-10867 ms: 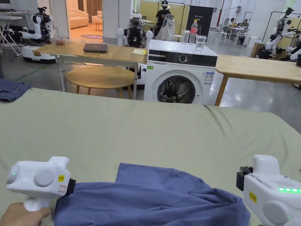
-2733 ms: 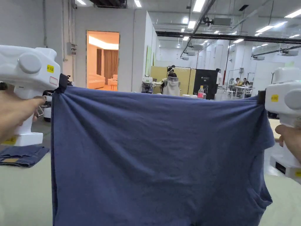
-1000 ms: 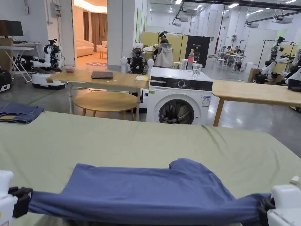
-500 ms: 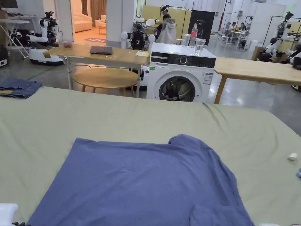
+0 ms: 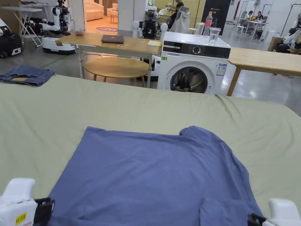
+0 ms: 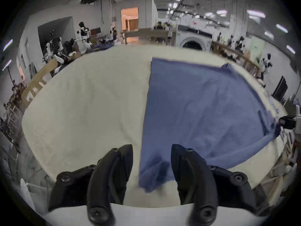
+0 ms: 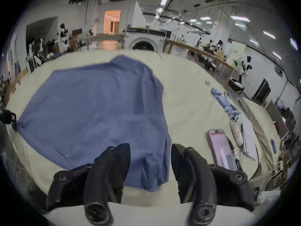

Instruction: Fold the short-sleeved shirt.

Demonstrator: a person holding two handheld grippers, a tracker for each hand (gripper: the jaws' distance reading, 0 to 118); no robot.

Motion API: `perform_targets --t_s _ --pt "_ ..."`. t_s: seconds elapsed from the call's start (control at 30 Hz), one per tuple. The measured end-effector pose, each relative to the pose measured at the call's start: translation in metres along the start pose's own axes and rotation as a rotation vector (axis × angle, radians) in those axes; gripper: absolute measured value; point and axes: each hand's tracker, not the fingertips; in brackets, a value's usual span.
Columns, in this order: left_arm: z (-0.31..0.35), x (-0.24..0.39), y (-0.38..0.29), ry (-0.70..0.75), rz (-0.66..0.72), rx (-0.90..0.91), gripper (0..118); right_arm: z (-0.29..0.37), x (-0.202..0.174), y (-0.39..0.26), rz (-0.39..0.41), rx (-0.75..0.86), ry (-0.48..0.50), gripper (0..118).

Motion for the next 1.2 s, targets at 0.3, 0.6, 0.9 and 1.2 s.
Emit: perform_targets --t_s 0.3,0.6,0.9,1.2 --pt "0.021 0.051 0.035 0.028 -0.105 0.395 47 0.014 -0.051 0.041 -0.124 0.351 0.021 30" --pt "0.028 0.072 0.047 0.038 -0.082 0.495 0 0.029 -0.075 0.045 -0.092 0.528 0.06 1" --pt "0.034 0.034 0.042 -0.017 -0.03 0.247 0 0.026 -0.083 0.044 -0.096 0.51 0.095 1" --pt "0.008 -0.035 0.011 -0.093 0.121 -0.161 9 0.01 -0.09 0.037 -0.051 0.412 0.14 1"
